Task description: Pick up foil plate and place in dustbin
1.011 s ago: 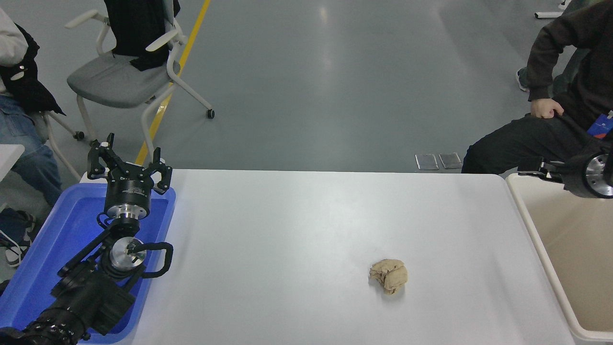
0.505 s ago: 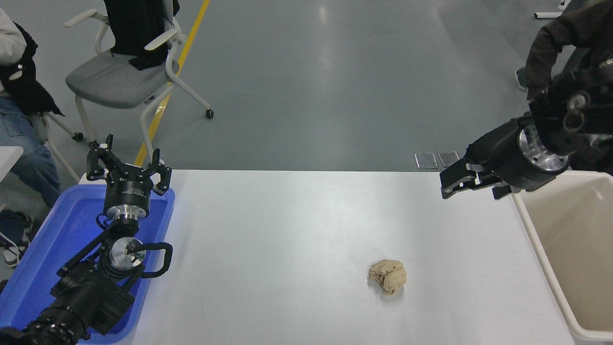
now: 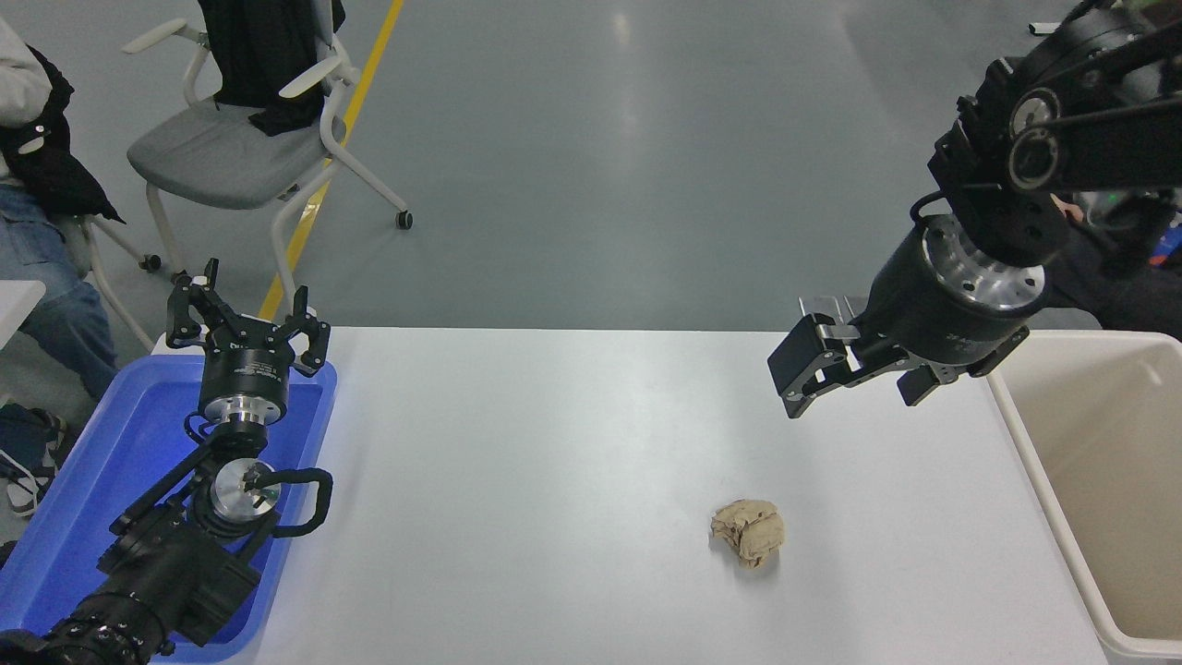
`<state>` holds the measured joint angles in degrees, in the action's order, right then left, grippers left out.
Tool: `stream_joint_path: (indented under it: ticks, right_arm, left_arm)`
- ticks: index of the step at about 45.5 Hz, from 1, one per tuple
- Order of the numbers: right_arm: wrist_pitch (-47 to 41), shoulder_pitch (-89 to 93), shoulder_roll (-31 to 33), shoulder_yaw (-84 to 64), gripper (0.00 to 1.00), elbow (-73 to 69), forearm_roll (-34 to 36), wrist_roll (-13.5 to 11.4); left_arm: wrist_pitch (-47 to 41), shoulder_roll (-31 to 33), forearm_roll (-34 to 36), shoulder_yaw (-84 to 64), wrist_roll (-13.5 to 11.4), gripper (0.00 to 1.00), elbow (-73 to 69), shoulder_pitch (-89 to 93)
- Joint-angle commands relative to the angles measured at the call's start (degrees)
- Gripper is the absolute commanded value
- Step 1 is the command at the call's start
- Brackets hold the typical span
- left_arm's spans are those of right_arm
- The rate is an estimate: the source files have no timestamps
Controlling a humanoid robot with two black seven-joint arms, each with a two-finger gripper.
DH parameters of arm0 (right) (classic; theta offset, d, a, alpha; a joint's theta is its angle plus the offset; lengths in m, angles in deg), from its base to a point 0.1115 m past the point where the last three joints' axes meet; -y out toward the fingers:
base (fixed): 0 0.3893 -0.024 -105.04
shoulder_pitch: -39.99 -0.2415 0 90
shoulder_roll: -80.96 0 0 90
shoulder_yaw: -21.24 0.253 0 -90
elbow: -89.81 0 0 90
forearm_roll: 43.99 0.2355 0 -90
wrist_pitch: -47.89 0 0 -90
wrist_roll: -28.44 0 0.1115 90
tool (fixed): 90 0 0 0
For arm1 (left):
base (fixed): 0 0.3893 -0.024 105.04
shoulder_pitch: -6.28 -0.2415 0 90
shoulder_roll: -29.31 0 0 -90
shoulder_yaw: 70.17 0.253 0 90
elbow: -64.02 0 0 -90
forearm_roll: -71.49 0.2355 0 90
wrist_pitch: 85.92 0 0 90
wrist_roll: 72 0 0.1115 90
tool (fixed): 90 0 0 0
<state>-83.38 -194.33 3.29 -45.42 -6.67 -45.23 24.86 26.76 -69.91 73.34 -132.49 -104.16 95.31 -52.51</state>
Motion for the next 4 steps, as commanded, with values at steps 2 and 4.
stream_joint_path:
  ticks: [2,4]
  right_arm:
    - [-0.74,-1.32,-0.73,-0.23,1.00,-0.37,0.89,-0.54]
    - [-0.74,-1.23,-0.64,-0.23,1.00,-0.37,0.89,-0.54]
  left_arm:
    - [0.00,0.00,0.00,0.00,0.00,0.99,0.00,0.00]
    - [0.00,0.00,0.00,0.00,0.00,0.99,0.00,-0.09]
